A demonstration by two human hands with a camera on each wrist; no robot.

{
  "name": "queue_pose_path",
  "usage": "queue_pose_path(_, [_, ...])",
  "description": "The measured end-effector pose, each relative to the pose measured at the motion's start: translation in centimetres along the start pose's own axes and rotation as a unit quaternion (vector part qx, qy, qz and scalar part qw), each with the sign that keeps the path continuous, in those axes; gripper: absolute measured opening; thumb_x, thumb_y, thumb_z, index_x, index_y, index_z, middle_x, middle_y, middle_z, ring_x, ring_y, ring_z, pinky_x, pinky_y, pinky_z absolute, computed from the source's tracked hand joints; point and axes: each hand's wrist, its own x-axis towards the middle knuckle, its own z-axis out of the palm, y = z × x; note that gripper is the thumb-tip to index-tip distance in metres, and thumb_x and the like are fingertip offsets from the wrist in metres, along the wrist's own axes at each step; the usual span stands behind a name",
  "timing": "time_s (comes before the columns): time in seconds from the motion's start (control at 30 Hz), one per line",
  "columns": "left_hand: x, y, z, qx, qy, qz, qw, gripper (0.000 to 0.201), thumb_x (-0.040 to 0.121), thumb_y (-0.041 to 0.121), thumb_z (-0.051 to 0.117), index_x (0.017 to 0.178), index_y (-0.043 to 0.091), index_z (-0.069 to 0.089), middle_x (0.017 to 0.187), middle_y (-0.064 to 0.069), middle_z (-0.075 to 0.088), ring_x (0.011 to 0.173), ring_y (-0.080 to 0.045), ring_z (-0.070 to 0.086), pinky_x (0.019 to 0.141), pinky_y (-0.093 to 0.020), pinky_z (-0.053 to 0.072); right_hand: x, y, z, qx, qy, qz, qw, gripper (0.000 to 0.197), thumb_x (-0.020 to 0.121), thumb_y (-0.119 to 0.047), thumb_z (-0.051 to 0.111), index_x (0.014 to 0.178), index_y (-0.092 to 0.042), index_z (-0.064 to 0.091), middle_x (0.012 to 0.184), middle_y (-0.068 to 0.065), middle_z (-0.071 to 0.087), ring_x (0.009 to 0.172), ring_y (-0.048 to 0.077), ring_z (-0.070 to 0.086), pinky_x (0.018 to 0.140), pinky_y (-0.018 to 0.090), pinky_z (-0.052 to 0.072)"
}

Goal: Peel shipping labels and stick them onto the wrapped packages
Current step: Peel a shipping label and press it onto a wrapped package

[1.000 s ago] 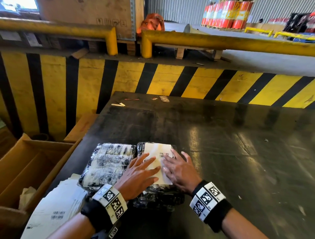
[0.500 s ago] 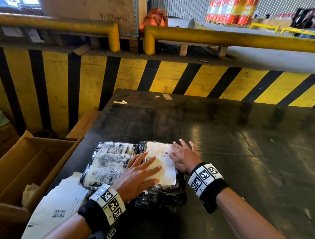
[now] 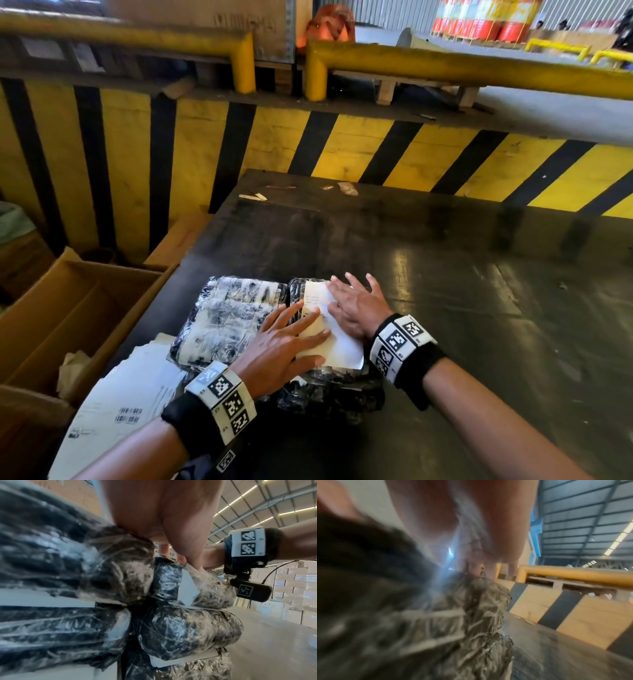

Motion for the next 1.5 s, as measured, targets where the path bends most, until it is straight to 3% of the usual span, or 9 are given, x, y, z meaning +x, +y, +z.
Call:
queue_pose_path(0.23, [0.1,-0.3,-0.7,-0.039,-0.020,0.009,0.999,0.053,0.091,0.062,0.031,0.141,0.042,0.032,0.155,0.013,0.012,0.146,-0.014,-0.001,0.116,-0.034,-0.002,0.0,0.1,-1.5,0.082,-0.041,0.010,0.996,0.048,0.102,-0.031,0.018,0.150,-0.024,0.019,0.159,-0.008,0.012,0.147,0.013,0.000,0.117,0.046,-0.006])
queue_pose_path(0.4, [0.2,-0.4,-0.8,-0.025,-0.019,0.017,0.999,0.055,0.091,0.061,0.032,0.142,0.041,0.031,0.155,0.012,0.014,0.146,-0.014,0.002,0.112,-0.029,-0.002,-2.3,-0.3,-1.6,-0.043,-0.013,-0.081,0.996,0.050,0.101,-0.034,0.019,0.150,-0.021,0.018,0.160,-0.006,0.010,0.147,0.015,-0.002,0.117,0.049,-0.006])
queue_pose_path(0.7, [0.3,-0.2,-1.2,-0.012,-0.025,0.026,0.999,0.053,0.093,0.057,0.035,0.140,0.035,0.038,0.155,0.010,0.018,0.146,-0.021,0.011,0.116,-0.039,0.006,1.8,-0.9,-2.3,-0.062,-0.061,-0.066,0.994,0.050,0.102,-0.043,0.016,0.150,-0.029,0.014,0.159,-0.007,0.012,0.148,0.020,-0.002,0.115,0.052,-0.007])
queue_pose_path(0.8, [0.3,-0.1,-1.5,-0.003,-0.045,0.024,0.999,0.059,0.090,0.062,0.025,0.142,0.037,0.034,0.156,0.010,0.015,0.146,-0.019,0.009,0.117,-0.037,0.006,2.1,-1.1,-2.7,0.010,-0.096,-0.027,0.995,0.050,0.101,-0.045,0.012,0.150,-0.031,0.015,0.159,-0.010,0.009,0.147,0.016,-0.005,0.116,0.047,-0.008])
queue_pose_path(0.9, [0.3,0.1,-1.8,-0.005,-0.056,0.021,0.998,0.073,0.080,0.070,0.012,0.142,0.037,0.033,0.156,0.011,0.012,0.146,-0.018,0.008,0.116,-0.036,0.005,1.4,-0.5,-3.1,0.027,-0.097,-0.071,0.992,0.049,0.103,-0.037,0.015,0.150,-0.027,0.014,0.160,-0.008,0.007,0.147,0.015,-0.006,0.116,0.045,-0.009])
queue_pose_path(1.03, [0.3,0.3,-1.9,0.004,-0.064,0.015,0.998,0.060,0.088,0.060,0.028,0.143,0.037,0.031,0.153,0.016,0.003,0.146,-0.018,0.007,0.117,-0.039,0.006,1.3,-0.4,-2.5,-0.047,-0.088,-0.117,0.988,0.051,0.102,-0.038,0.017,0.151,-0.026,0.010,0.160,-0.008,0.005,0.147,0.017,-0.007,0.115,0.047,-0.012])
queue_pose_path(1.23, [1.0,0.4,-2.7,0.005,-0.047,0.026,0.999,0.052,0.092,0.055,0.044,0.139,0.034,0.042,0.154,0.009,0.028,0.141,-0.018,0.024,0.116,-0.039,0.020,3.2,-0.5,-2.3,-0.047,-0.077,-0.093,0.992,0.050,0.102,-0.039,0.018,0.151,-0.027,0.012,0.160,-0.008,0.009,0.147,0.016,-0.004,0.116,0.046,-0.008])
queue_pose_path(1.43, [3.5,0.9,-3.1,0.044,0.000,0.049,0.998,0.032,0.100,0.026,0.041,0.128,0.023,0.056,0.141,0.010,0.049,0.133,-0.017,0.038,0.109,-0.033,0.030,-2.7,2.4,-2.2,-0.090,-0.052,-0.120,0.987,0.051,0.102,-0.032,0.021,0.151,-0.023,0.013,0.160,-0.004,0.004,0.147,0.018,-0.005,0.117,0.047,-0.005])
queue_pose_path(1.5, [4.1,1.0,-2.5,0.031,0.019,0.049,0.998,0.030,0.099,0.020,0.043,0.124,0.020,0.060,0.135,0.008,0.056,0.128,-0.015,0.046,0.108,-0.031,0.032,-5.0,3.4,-0.9,-0.114,-0.044,-0.126,0.984,0.061,0.095,-0.044,0.006,0.151,-0.022,0.007,0.160,-0.004,0.000,0.147,0.018,-0.007,0.116,0.047,-0.006])
